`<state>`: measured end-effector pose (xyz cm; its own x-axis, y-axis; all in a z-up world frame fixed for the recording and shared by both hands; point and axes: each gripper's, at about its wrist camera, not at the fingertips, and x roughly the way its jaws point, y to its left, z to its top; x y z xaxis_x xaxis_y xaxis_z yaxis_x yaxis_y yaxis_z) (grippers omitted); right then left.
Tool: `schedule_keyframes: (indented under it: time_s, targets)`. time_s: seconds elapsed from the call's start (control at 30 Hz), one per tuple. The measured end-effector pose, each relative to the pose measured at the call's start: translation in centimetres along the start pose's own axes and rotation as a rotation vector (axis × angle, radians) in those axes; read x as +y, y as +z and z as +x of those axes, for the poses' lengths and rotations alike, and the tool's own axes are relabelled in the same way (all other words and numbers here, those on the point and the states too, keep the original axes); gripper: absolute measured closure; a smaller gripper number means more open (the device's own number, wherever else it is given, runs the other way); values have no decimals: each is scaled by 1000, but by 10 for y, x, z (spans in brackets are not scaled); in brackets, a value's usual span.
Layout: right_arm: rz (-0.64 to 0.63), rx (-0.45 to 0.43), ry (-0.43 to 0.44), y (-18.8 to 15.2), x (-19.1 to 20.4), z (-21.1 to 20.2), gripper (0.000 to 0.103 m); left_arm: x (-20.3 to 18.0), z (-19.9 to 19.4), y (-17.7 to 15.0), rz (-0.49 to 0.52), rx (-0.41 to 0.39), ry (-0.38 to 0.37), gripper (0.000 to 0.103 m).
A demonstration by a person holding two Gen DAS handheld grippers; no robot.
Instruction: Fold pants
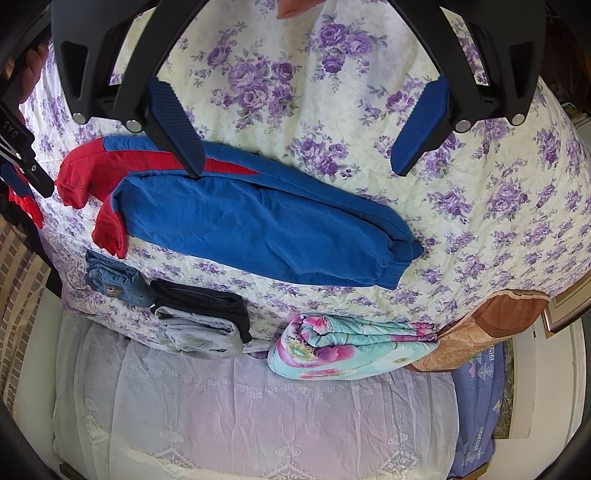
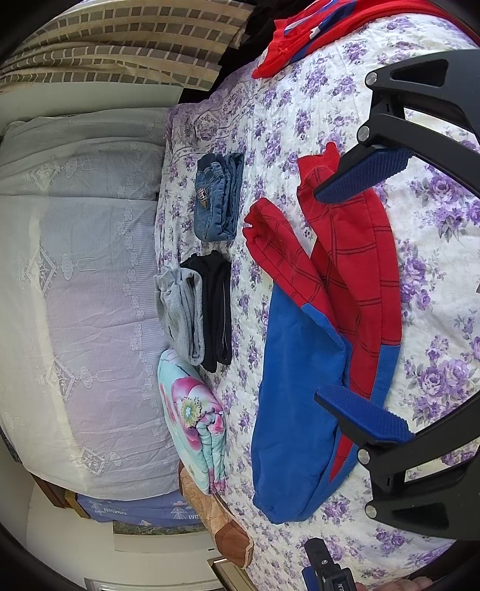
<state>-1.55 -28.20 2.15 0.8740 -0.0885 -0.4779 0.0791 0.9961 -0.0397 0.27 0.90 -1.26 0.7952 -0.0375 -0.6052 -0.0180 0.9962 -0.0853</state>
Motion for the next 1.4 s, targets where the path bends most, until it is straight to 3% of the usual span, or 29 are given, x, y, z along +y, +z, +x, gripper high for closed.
schedule_keyframes:
  time_s: [1.4]
  targets:
    - [-19, 20, -6, 1, 4, 3, 4, -7, 8, -6, -12, 44, -18, 5]
